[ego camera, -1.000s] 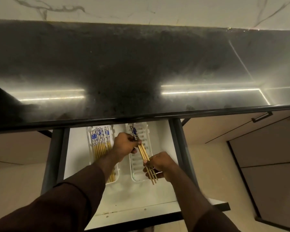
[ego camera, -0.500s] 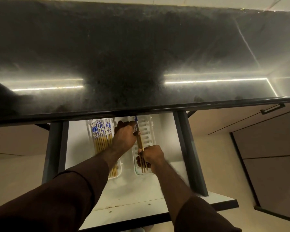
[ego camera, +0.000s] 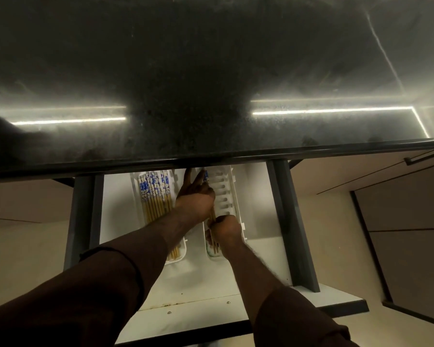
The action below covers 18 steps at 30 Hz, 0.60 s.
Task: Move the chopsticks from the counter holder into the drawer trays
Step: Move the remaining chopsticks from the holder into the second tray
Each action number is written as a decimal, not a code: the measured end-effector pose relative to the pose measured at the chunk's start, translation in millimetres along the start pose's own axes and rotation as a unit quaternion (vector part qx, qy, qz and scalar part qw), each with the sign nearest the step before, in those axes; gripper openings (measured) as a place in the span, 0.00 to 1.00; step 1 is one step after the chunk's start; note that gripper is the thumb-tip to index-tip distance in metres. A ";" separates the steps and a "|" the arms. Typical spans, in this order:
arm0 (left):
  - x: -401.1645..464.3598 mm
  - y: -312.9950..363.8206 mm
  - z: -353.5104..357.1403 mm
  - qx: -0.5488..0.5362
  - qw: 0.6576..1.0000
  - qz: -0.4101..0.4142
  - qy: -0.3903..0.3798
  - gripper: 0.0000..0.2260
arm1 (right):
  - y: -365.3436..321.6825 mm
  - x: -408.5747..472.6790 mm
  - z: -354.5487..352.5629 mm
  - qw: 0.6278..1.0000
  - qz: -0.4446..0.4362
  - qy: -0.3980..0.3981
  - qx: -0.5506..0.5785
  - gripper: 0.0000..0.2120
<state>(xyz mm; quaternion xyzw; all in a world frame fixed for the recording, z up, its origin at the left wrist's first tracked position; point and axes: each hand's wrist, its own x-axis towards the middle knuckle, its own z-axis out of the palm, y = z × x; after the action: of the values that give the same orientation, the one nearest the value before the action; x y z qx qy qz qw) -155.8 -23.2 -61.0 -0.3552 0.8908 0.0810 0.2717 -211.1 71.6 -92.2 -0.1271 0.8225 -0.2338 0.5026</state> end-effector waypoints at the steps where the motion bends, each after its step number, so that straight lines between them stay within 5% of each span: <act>1: 1.5 1.1 0.9 0.002 1.000 -0.003 -0.002 0.25 | 0.8 0.5 0.2 1.000 -0.005 -0.006 -0.016 0.11; 11: 15.5 -0.4 14.3 -0.061 0.997 -0.050 -0.008 0.24 | 3.9 -8.2 6.7 0.952 -0.117 0.075 -0.274 0.12; 18: 26.2 -3.0 23.2 -0.019 1.000 -0.022 -0.007 0.26 | 9.4 -9.7 7.0 0.930 -0.176 0.098 -0.307 0.12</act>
<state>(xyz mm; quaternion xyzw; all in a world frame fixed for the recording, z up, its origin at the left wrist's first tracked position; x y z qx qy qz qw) -159.5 -33.0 -94.5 -0.3792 0.8793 0.0941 0.2725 -200.2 82.1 -92.3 -0.3941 0.8637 -0.0658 0.3074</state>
